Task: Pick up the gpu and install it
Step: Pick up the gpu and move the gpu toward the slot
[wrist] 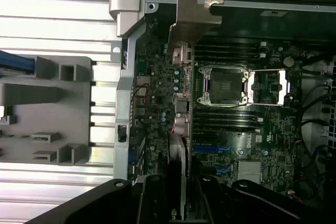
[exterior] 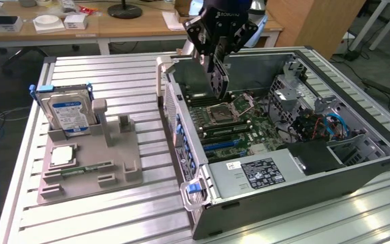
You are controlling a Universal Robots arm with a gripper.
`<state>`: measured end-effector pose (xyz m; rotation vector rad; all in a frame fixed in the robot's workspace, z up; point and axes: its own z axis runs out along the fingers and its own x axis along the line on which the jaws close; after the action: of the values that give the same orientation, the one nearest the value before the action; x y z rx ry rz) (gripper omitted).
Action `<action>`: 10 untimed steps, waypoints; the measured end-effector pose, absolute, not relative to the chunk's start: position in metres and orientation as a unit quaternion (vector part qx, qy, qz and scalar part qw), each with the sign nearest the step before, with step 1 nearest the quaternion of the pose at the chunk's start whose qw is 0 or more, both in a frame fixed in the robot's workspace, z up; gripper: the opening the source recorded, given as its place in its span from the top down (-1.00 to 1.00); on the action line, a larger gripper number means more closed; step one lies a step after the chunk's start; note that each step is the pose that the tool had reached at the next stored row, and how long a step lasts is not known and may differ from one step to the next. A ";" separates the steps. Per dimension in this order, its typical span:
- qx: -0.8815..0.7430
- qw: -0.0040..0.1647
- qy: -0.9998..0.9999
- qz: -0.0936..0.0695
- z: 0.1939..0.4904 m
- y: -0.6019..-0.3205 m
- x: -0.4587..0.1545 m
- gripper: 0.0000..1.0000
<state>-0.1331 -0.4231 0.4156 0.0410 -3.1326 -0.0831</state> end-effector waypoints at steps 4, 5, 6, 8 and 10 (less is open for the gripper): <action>0.013 0.004 -1.000 -0.027 0.416 -0.423 -0.133 0.47; 0.013 0.004 -1.000 -0.026 0.416 -0.423 -0.133 0.47; 0.013 0.004 -1.000 -0.026 0.416 -0.423 -0.133 0.47; 0.013 0.004 -1.000 -0.026 0.416 -0.423 -0.133 0.47; 0.013 0.004 -1.000 -0.026 0.416 -0.423 -0.133 0.47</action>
<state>-0.1329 -0.4231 0.4156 0.0409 -3.1326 -0.0830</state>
